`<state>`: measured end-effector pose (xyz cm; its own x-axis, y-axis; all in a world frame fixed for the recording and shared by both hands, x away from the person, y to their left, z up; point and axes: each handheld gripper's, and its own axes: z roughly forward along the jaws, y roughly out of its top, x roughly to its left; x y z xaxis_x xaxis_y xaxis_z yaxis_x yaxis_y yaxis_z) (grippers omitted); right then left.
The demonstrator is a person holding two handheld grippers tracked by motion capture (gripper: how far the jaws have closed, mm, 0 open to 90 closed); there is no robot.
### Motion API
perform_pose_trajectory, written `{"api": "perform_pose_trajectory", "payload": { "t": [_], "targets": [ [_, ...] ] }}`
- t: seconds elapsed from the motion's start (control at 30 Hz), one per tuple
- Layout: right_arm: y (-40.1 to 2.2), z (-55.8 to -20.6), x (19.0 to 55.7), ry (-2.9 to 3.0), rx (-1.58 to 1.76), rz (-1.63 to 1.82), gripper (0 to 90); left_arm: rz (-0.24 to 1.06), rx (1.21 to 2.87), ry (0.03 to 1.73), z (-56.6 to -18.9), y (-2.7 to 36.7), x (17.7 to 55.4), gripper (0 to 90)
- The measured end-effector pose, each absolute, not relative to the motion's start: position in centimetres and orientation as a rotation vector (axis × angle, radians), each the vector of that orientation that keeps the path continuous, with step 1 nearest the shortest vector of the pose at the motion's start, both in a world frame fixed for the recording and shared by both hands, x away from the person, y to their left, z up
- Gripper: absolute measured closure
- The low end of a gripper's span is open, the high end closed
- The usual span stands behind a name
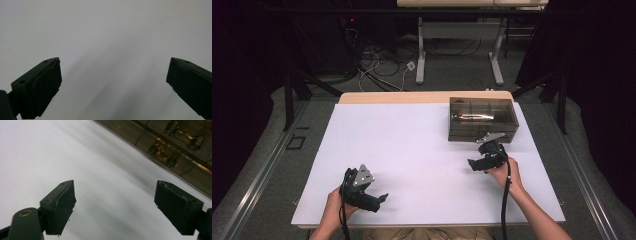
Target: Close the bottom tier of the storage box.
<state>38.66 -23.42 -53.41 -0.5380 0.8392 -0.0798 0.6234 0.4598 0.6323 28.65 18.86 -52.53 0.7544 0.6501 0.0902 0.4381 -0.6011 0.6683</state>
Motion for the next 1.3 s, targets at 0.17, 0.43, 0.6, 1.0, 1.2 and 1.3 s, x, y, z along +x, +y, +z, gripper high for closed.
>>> {"api": "perform_pose_trajectory", "payload": {
  "t": [0.17,0.43,0.6,1.0,1.2,1.3],
  "targets": [
    [-23.4,-53.3,37.7,2.369,1.207,0.791,12.4,0.423,2.311,0.819,-52.5,18.9,28.6,0.0],
    [-24.0,-52.9,35.7,2.406,1.186,0.825,5.5,0.427,2.307,0.822,-52.7,18.9,28.7,0.0],
    [-24.2,-52.8,34.6,2.413,1.182,0.836,3.3,0.418,2.313,0.830,-52.8,18.8,28.7,0.0],
    [-24.4,-52.3,31.5,2.448,1.125,0.829,1.7,0.419,2.335,0.827,-52.7,18.2,28.8,0.0],
    [-24.6,-52.0,30.3,2.445,1.103,0.831,1.3,0.421,2.319,0.840,-52.5,18.6,28.6,0.0],
    [-24.8,-52.0,29.7,2.440,1.098,0.833,0.9,0.422,2.317,0.850,-52.5,18.8,28.4,0.0]
  ]
}}
